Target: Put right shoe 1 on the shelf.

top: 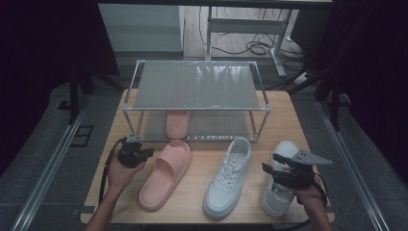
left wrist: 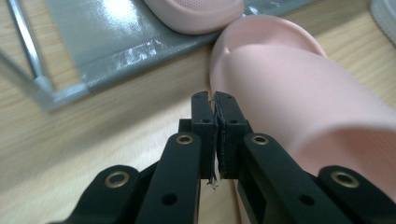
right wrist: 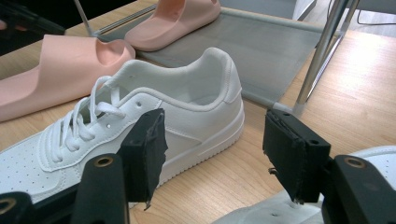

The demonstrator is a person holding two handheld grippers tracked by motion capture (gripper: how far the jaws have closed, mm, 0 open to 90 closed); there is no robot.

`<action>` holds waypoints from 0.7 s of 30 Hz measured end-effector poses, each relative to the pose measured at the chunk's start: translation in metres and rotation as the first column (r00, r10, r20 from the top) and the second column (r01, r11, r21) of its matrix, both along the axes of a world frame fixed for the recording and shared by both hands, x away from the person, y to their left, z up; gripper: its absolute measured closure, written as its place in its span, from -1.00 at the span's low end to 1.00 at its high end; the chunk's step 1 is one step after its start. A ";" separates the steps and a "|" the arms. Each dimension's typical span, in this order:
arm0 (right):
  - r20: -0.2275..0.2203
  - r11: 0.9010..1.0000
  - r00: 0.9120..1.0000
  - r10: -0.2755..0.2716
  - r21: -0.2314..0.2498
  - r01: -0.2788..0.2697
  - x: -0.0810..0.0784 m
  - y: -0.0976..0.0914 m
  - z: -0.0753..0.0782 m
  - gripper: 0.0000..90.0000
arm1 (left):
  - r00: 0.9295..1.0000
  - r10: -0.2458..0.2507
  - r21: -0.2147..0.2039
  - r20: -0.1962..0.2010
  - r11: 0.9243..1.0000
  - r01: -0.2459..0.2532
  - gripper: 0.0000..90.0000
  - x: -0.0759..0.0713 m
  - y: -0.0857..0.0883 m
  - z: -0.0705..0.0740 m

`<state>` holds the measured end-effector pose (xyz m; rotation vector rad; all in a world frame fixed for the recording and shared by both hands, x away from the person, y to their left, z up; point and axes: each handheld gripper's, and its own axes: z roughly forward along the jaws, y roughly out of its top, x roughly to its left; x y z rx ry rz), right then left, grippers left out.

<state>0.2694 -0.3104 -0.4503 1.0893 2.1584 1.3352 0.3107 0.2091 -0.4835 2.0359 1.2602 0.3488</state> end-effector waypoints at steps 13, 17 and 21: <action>-0.001 1.000 1.000 -0.002 0.000 0.002 0.000 0.001 0.000 -0.12 | 1.000 -0.026 -0.072 0.012 0.997 0.027 0.95 -0.050 0.013 -0.002; 0.000 1.000 1.000 0.000 -0.001 0.000 -0.001 0.002 0.000 -0.12 | 0.999 -0.046 -0.084 0.012 0.995 0.047 0.94 -0.062 0.006 -0.004; 0.001 1.000 1.000 0.001 -0.003 -0.001 -0.001 0.002 0.000 -0.12 | 0.997 -0.072 -0.093 0.022 0.993 0.074 0.94 -0.071 -0.004 -0.004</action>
